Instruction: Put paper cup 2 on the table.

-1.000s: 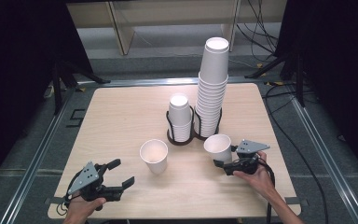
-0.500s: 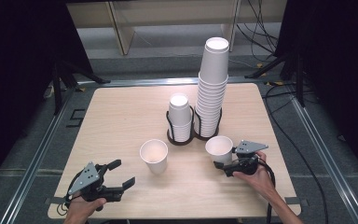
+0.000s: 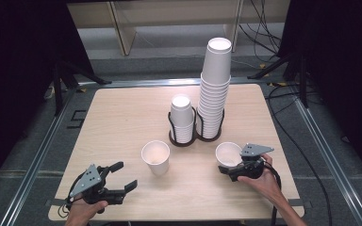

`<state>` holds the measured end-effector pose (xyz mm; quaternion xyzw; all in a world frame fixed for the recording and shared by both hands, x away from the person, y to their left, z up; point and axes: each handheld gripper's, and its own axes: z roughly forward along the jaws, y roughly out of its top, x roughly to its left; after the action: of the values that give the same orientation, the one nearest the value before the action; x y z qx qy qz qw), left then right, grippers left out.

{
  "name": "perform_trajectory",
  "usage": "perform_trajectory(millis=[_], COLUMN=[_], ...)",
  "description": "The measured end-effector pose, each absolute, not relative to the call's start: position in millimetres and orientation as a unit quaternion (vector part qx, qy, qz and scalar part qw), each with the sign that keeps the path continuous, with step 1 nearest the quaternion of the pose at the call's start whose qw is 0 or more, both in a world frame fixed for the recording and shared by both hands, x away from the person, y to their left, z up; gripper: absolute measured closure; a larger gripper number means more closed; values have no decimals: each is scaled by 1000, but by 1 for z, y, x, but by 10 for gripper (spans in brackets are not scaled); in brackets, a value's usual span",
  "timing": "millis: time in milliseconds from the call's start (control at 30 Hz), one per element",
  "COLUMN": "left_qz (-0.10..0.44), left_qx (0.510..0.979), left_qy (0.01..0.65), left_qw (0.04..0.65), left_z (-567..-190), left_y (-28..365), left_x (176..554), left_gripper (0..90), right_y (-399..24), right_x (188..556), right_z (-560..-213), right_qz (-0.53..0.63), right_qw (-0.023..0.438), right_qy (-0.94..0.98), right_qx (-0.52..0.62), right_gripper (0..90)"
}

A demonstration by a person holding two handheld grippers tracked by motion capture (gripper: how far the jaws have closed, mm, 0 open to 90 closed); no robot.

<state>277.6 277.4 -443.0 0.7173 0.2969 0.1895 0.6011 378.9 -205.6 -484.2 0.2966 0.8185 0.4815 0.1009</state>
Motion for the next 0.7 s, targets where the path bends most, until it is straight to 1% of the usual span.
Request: perform_trajectory(millis=[133, 167, 267, 300, 333, 467, 500, 533, 633, 700], left_qz=[188, 189, 188, 187, 190, 190, 191, 191, 194, 195], left_qx=[717, 718, 714, 715, 724, 724, 723, 723, 725, 725], left_qy=[296, 296, 298, 299, 304, 305, 306, 307, 307, 309], left_qw=[602, 601, 605, 604, 590, 589, 589, 588, 585, 584], left_z=[-443, -443, -444, -444, -443, -443, -444, -444, -444, -444], left_y=[277, 277, 276, 276, 278, 278, 278, 278, 280, 281], left_x=[277, 277, 278, 278, 277, 277, 276, 276, 276, 275], left_gripper=[148, 148, 148, 148, 148, 148, 148, 148, 148, 148], right_y=[-212, -213, -220, -222, -225, -235, -237, -240, -244, -247], right_x=[377, 376, 374, 370, 367, 357, 355, 353, 347, 341], right_z=[-487, -486, -487, -486, -486, -484, -483, -484, -485, -483], right_qz=[476, 476, 471, 464, 461, 457, 452, 455, 448, 441], right_qw=[102, 95, 105, 102, 102, 82, 98, 88, 104, 104], right_qy=[819, 817, 820, 821, 823, 825, 826, 826, 827, 827], right_qx=[304, 313, 308, 316, 315, 321, 321, 322, 323, 333], right_gripper=[151, 152, 152, 152, 152, 153, 153, 153, 153, 153])
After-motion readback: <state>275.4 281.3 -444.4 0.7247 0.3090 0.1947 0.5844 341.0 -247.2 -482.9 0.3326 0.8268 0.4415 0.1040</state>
